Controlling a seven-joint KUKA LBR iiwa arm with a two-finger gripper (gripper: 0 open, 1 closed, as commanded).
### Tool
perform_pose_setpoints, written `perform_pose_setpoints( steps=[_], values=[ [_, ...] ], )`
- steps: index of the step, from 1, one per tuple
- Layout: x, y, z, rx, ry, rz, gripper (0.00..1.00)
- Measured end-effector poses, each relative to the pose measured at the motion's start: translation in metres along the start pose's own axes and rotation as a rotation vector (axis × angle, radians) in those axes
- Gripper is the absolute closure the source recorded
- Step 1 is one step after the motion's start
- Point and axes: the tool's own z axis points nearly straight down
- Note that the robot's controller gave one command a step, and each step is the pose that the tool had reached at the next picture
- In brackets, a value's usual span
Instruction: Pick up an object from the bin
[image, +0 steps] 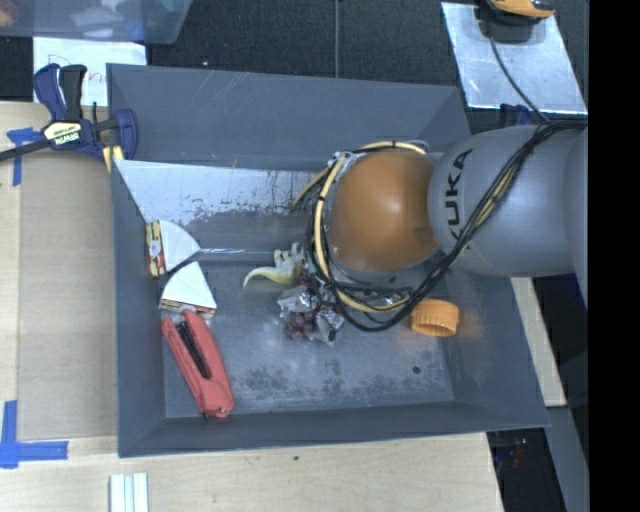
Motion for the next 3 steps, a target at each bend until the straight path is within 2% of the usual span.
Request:
perform_pose_setpoints(
  steps=[1,3],
  values=[
    [0.000,0.000,-0.001,0.000,0.000,0.003,1.00],
    [0.000,0.000,-0.033,0.000,-0.002,0.006,1.00]
  ],
)
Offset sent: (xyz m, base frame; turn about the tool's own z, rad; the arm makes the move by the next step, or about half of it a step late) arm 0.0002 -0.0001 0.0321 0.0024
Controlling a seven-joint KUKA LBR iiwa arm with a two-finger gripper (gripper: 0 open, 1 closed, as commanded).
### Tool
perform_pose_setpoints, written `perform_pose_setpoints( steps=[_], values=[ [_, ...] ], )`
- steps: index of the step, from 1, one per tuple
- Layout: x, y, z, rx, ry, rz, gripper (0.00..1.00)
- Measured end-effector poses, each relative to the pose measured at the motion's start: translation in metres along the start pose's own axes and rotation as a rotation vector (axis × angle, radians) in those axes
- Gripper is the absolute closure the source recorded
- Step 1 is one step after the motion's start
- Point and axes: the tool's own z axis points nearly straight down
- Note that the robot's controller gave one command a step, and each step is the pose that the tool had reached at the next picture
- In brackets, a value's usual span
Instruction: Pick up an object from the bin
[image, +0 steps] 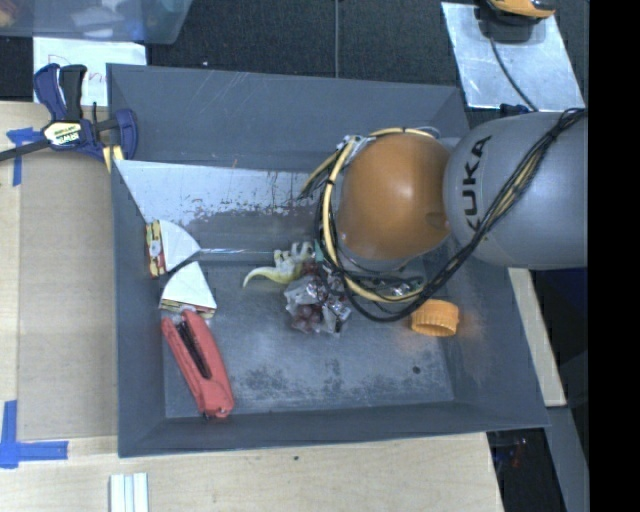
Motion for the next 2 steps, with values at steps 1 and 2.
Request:
perform_pose_setpoints(
  steps=[1,2],
  values=[
    [-0.0004,-0.0002,-0.0197,0.001,-0.001,0.000,1.00],
    [-0.0009,-0.0006,-0.0288,0.002,-0.002,0.001,1.00]
  ],
)
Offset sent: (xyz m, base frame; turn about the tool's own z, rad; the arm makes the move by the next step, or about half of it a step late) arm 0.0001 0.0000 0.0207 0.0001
